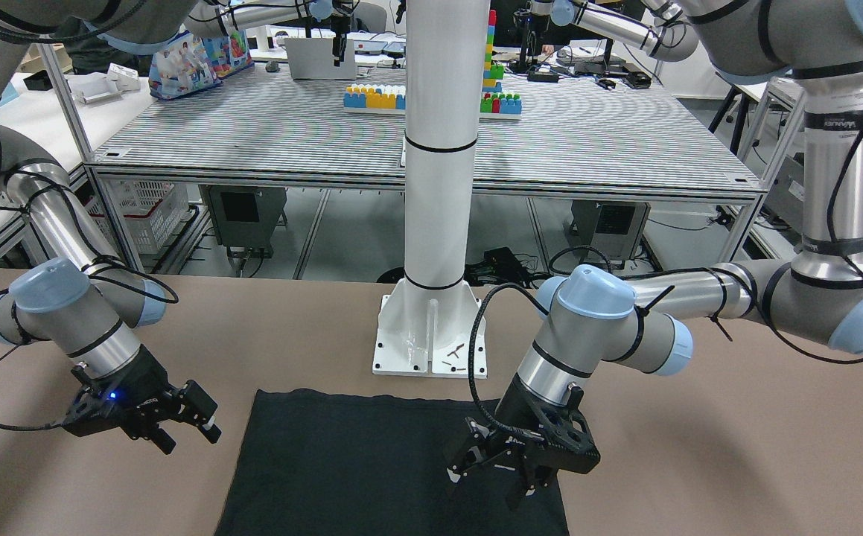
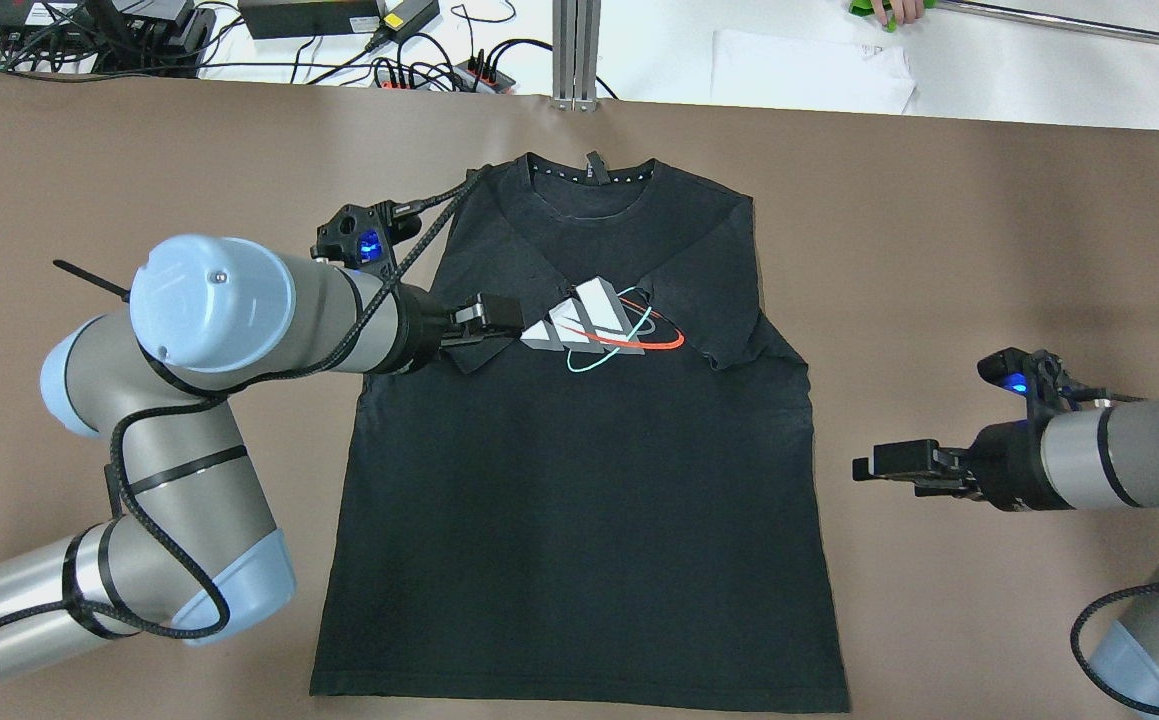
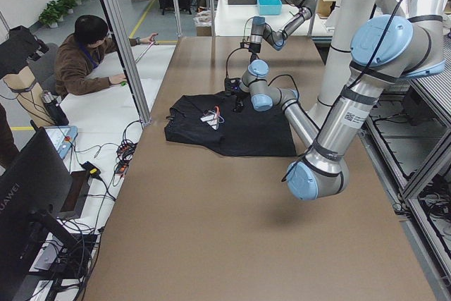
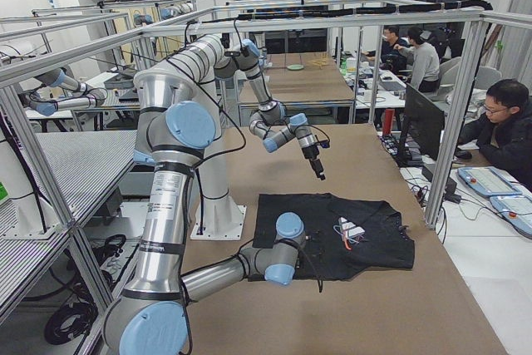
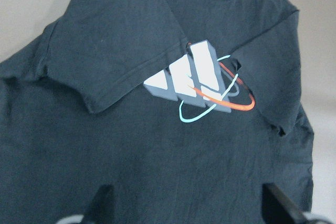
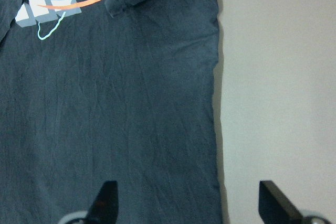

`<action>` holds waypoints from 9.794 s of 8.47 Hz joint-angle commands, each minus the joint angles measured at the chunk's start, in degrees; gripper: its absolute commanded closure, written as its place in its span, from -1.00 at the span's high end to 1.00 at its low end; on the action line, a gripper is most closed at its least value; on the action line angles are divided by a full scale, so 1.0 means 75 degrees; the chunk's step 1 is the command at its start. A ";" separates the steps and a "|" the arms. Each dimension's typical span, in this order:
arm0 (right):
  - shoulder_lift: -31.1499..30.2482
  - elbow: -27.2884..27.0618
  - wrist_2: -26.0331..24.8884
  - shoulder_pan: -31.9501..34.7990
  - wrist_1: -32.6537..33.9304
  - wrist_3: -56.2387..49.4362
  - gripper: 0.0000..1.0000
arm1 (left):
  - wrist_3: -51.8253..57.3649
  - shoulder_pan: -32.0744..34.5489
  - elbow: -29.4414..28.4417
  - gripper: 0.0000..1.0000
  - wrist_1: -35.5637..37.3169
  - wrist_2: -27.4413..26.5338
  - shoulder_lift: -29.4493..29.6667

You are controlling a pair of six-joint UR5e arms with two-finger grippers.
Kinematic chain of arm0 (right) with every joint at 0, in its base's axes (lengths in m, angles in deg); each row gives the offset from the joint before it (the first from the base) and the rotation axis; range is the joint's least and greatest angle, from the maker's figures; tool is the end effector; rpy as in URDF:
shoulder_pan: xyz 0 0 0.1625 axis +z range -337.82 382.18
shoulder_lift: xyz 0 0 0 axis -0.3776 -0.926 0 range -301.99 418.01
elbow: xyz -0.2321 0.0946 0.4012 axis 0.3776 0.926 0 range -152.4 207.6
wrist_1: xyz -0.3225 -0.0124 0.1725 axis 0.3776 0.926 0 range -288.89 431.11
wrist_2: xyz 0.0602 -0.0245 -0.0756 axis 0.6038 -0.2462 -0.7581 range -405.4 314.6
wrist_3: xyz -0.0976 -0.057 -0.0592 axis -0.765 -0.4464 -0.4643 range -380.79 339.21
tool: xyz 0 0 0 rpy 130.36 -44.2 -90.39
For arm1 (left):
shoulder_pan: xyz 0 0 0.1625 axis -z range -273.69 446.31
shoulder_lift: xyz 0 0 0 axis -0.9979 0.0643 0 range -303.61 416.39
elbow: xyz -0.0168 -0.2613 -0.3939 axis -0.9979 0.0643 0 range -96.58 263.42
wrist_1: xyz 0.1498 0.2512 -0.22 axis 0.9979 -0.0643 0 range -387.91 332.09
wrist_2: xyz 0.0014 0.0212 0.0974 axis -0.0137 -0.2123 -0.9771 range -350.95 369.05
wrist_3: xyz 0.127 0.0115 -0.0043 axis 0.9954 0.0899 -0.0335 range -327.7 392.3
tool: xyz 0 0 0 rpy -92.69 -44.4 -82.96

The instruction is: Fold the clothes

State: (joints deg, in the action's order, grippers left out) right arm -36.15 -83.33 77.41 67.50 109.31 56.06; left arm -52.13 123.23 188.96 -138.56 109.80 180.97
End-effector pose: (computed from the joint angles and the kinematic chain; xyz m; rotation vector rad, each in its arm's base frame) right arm -0.2556 -0.3497 0.4824 0.1289 -1.2534 0.1428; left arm 0.4443 -0.4709 0.2375 0.2958 1.2137 -0.3588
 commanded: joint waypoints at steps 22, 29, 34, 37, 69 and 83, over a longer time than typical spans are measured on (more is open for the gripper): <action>-0.0254 0.0199 0.0243 -0.0429 -0.1495 0.1215 0.89 | 0.2561 0.1193 -0.8975 0.22 -0.4113 -0.1761 0.3568; -0.0265 0.0223 0.0243 -0.0417 -0.1495 0.1215 0.89 | 0.2596 0.1218 -0.9114 0.24 -0.4102 -0.1830 0.3638; -0.0254 0.0246 0.0231 -0.0406 -0.1495 0.1204 0.89 | 0.2585 0.0984 -0.9408 -0.10 -0.4102 -0.1948 0.3861; -0.0265 0.0258 0.0231 -0.0394 -0.1495 0.1157 0.89 | 0.2596 0.1030 -0.9420 -1.00 -0.4090 -0.1925 0.3838; -0.0570 0.0293 -0.1374 -0.2678 -0.1565 0.1239 0.89 | -0.1130 -0.1477 0.0821 1.00 -0.3516 -0.0225 -0.3627; -0.0558 0.0645 -0.2311 -0.3757 -0.1565 0.1262 -1.00 | -0.1083 -0.2134 0.0517 1.00 -0.3481 -0.1022 -0.3522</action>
State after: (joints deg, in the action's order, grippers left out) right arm -40.24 -78.24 60.24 39.25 98.06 65.52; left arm -60.31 107.19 192.82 -164.66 102.12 154.56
